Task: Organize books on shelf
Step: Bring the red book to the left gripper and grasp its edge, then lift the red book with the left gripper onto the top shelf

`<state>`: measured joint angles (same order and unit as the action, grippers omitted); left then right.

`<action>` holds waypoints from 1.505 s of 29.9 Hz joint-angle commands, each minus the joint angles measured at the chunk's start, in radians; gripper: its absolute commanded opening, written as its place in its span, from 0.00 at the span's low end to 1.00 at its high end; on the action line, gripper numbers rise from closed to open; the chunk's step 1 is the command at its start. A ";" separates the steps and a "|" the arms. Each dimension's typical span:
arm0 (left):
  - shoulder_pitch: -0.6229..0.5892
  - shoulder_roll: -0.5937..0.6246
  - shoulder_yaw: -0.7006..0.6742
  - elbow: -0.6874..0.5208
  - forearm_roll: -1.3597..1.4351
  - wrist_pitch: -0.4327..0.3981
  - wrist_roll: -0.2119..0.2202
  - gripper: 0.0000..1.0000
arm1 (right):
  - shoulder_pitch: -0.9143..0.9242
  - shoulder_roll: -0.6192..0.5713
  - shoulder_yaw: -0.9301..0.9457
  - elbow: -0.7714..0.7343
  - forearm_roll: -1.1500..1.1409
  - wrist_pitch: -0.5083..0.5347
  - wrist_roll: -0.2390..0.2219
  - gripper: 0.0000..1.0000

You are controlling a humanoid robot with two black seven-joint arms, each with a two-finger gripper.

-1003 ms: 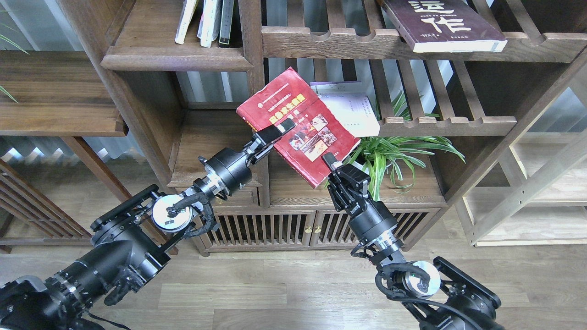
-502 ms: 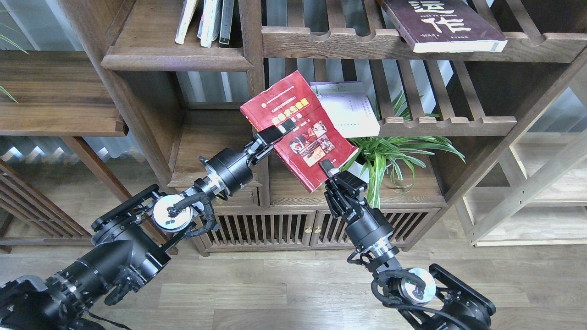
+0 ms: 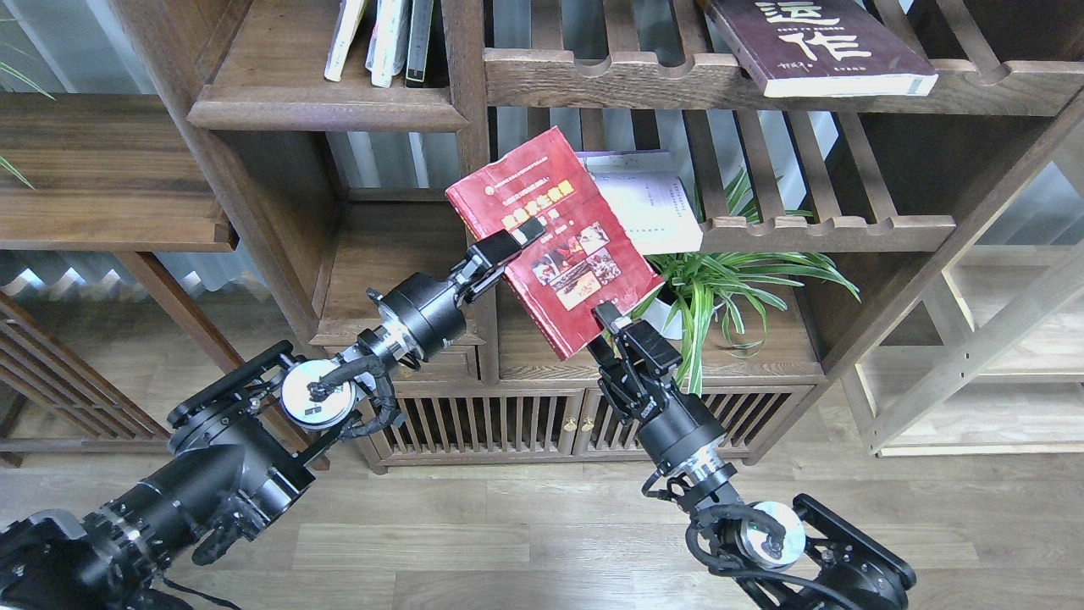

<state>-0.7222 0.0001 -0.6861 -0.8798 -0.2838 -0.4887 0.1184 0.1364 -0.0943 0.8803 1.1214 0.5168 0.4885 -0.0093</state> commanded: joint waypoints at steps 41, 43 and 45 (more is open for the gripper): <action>-0.013 0.419 -0.303 -0.611 0.658 0.000 0.151 0.03 | 0.069 -0.010 0.187 -0.143 -0.040 0.000 0.003 0.97; -0.013 0.420 -0.341 -0.610 0.689 0.000 0.153 0.03 | 0.069 -0.010 0.187 -0.143 -0.044 0.000 0.003 0.97; -0.013 0.425 -0.384 -0.610 0.710 0.000 0.153 0.03 | 0.069 -0.011 0.187 -0.143 -0.047 0.000 0.002 0.96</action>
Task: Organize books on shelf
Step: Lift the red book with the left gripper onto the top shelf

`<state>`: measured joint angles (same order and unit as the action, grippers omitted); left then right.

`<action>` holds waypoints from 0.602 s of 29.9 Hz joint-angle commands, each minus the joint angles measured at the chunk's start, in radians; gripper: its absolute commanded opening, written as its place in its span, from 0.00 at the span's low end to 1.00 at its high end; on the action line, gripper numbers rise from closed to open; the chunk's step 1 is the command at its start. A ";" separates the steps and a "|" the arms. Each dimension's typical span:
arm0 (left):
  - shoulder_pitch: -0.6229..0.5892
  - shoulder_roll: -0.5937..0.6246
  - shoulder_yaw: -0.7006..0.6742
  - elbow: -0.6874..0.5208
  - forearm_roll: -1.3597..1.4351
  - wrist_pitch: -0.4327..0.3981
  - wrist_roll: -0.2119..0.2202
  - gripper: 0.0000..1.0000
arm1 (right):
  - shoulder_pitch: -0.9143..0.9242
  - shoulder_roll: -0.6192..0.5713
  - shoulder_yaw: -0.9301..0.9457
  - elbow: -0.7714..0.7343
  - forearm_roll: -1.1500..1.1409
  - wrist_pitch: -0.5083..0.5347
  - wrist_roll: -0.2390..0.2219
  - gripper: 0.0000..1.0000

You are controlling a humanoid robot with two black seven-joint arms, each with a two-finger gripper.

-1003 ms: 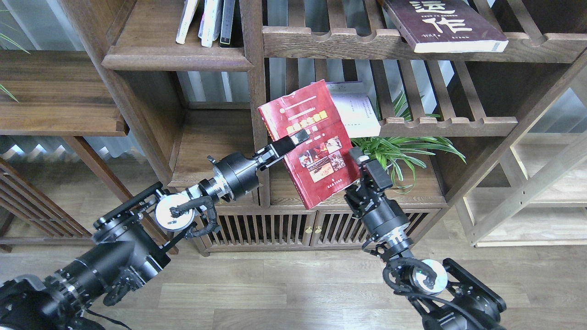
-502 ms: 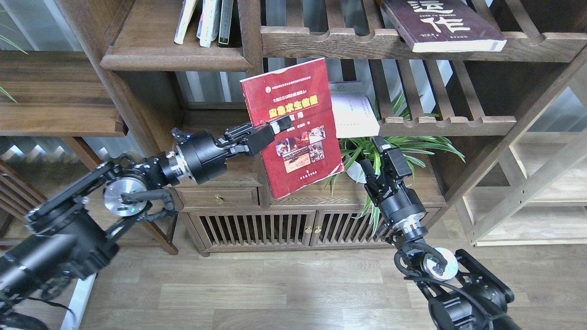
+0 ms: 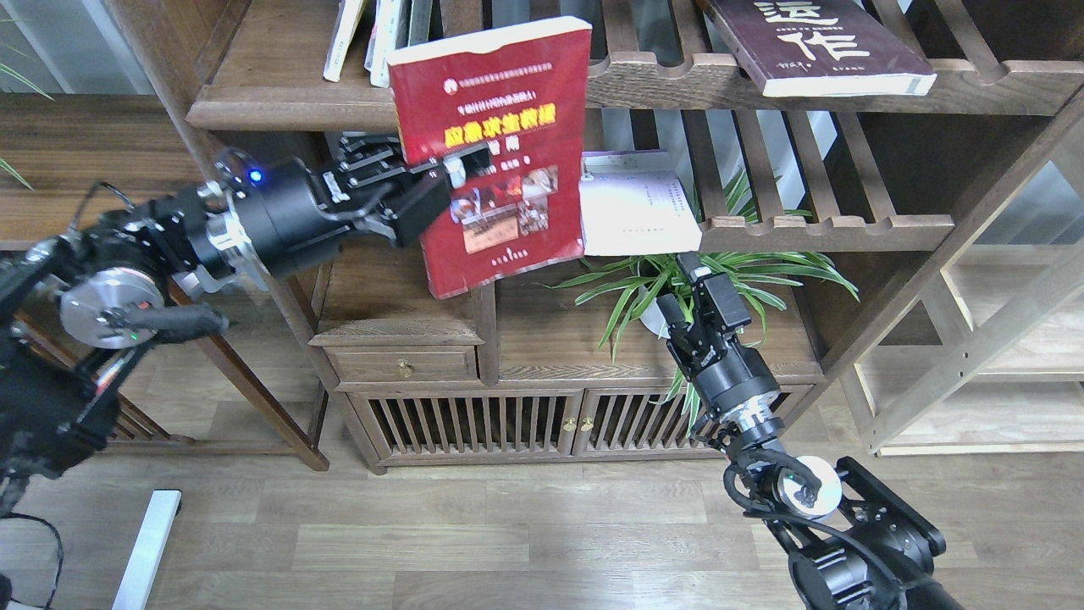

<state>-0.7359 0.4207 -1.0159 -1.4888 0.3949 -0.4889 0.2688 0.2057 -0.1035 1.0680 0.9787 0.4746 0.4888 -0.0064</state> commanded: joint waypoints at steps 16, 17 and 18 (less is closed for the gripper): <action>0.007 0.004 -0.257 -0.004 0.070 0.000 -0.006 0.02 | -0.011 0.001 -0.003 0.000 -0.013 0.000 -0.001 0.96; 0.009 0.003 -0.268 -0.004 0.071 0.000 -0.007 0.02 | -0.012 0.001 -0.005 0.000 -0.013 0.000 -0.003 0.96; 0.009 0.003 -0.280 -0.005 0.071 0.000 -0.010 0.02 | -0.014 -0.001 -0.005 0.000 -0.016 0.000 -0.003 0.96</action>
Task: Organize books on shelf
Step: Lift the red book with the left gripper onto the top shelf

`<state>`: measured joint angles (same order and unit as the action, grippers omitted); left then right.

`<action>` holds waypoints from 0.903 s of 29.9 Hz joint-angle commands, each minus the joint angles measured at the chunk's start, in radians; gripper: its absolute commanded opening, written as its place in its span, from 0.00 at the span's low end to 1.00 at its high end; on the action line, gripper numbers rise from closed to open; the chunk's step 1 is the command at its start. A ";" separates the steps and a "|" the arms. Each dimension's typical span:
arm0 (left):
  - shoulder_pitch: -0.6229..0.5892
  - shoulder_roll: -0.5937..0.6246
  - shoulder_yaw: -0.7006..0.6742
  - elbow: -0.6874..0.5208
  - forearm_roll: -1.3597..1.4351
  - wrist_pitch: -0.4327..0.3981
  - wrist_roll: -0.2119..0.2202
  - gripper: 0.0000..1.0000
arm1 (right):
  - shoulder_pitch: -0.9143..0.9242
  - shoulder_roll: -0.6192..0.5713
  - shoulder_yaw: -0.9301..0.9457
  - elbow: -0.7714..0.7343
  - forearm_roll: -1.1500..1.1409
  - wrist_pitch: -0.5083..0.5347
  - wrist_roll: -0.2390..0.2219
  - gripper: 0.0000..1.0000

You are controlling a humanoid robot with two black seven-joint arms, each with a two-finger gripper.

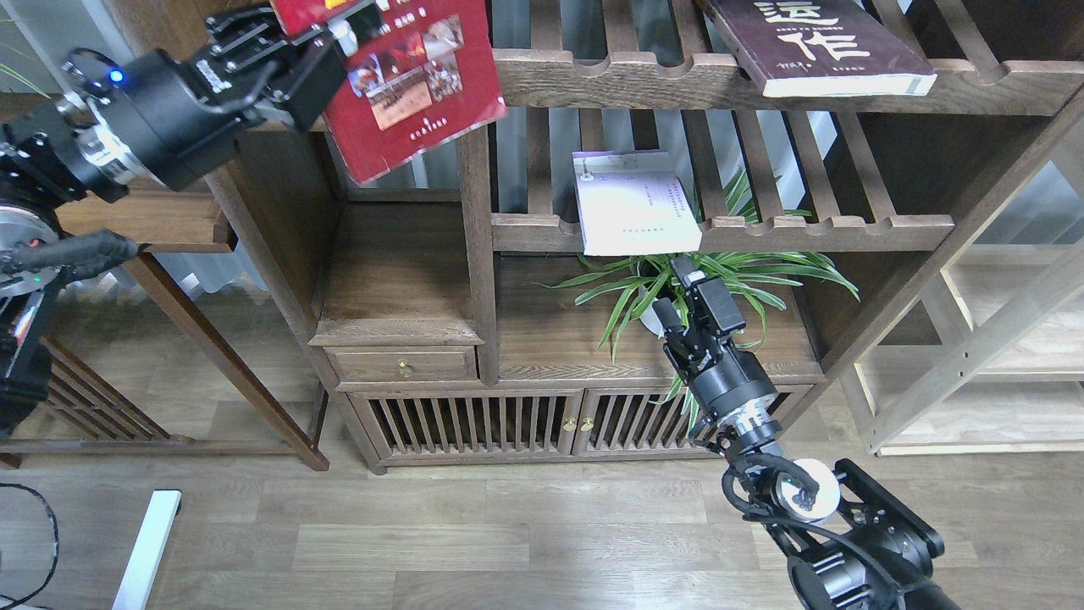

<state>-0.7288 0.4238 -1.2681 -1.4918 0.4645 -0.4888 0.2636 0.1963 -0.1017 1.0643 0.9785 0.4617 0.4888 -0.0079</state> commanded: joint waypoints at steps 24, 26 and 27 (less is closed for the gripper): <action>0.095 0.015 -0.208 0.037 0.020 0.236 -0.041 0.02 | -0.003 0.014 -0.084 0.002 -0.021 0.000 0.000 0.96; 0.089 0.012 -0.206 0.057 0.040 0.249 -0.050 0.02 | -0.003 0.016 -0.084 0.005 -0.023 0.000 -0.001 0.96; 0.088 0.009 -0.205 0.067 0.049 0.262 -0.058 0.02 | -0.003 0.017 -0.084 0.005 -0.028 0.000 0.000 0.96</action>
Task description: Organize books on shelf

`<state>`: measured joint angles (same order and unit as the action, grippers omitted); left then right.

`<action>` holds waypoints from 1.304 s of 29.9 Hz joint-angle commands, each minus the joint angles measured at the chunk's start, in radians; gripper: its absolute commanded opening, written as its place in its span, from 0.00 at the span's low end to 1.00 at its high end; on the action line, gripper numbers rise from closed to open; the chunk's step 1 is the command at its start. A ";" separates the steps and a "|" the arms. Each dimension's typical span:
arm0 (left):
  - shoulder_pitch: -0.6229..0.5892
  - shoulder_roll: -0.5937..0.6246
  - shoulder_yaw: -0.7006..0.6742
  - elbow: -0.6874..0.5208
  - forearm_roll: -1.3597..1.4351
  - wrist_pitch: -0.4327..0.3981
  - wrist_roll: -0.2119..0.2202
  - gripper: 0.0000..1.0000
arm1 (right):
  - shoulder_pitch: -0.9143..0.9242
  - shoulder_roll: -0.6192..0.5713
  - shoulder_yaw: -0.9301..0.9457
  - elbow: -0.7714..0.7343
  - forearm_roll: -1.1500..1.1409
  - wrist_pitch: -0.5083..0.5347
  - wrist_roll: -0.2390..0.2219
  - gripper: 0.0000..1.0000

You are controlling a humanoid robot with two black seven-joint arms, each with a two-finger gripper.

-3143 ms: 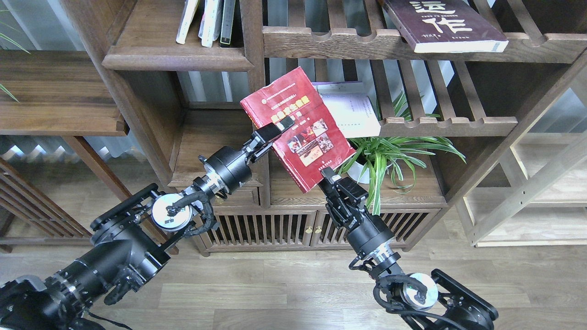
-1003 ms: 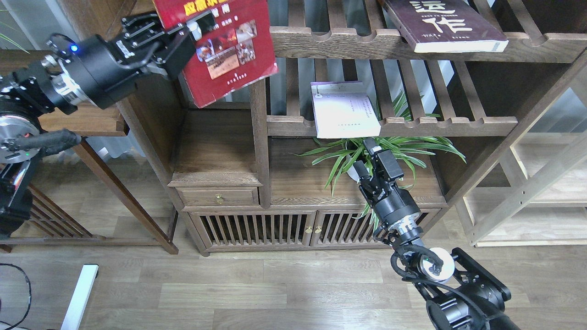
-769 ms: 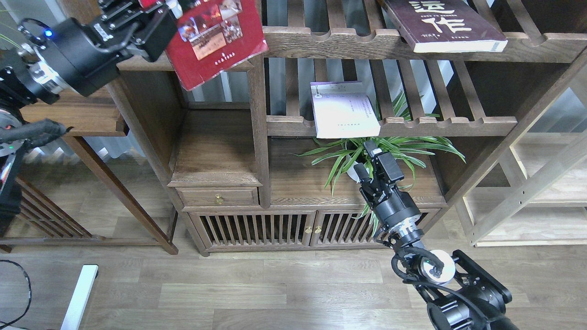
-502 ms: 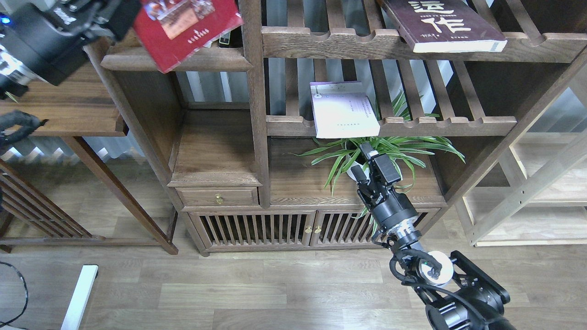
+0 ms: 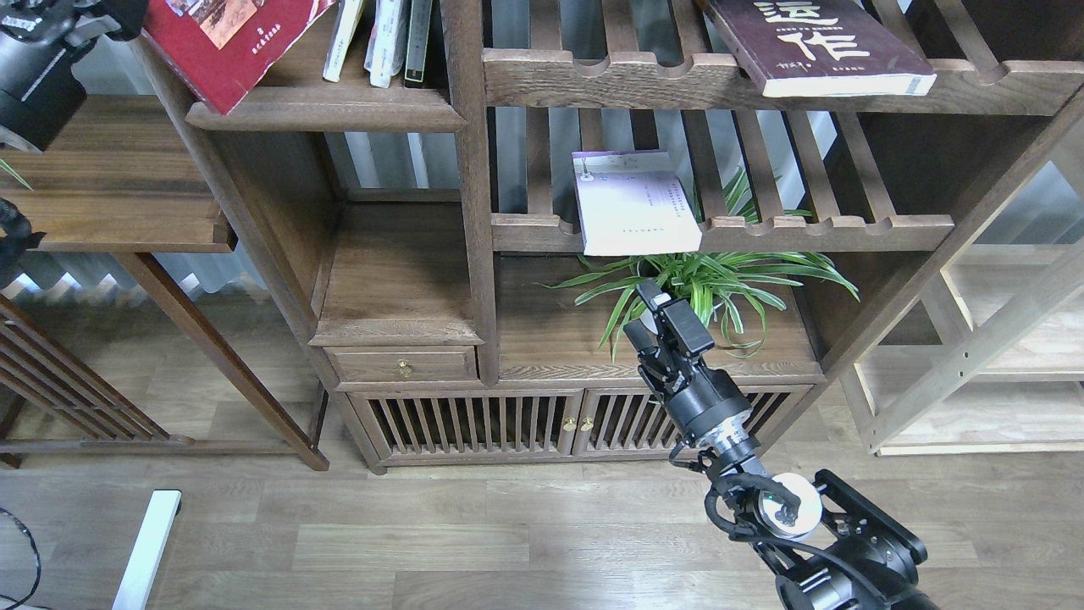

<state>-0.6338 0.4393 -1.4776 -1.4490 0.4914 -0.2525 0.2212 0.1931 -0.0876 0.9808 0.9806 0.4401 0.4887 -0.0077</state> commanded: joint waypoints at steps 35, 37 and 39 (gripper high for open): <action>-0.431 -0.033 0.396 0.415 0.029 0.156 -0.181 0.05 | -0.064 0.005 -0.001 0.024 -0.040 0.000 -0.001 0.95; -0.435 -0.042 0.401 0.430 0.029 0.156 -0.186 0.06 | -0.064 0.005 -0.001 0.024 -0.040 0.000 -0.001 0.95; -0.437 -0.051 0.402 0.446 0.029 0.156 -0.187 0.06 | -0.063 0.006 -0.001 0.026 -0.040 0.000 0.000 0.95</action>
<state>-1.0657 0.3993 -1.0806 -1.0253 0.5201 -0.0971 0.0382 0.1289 -0.0828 0.9802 1.0048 0.4003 0.4887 -0.0092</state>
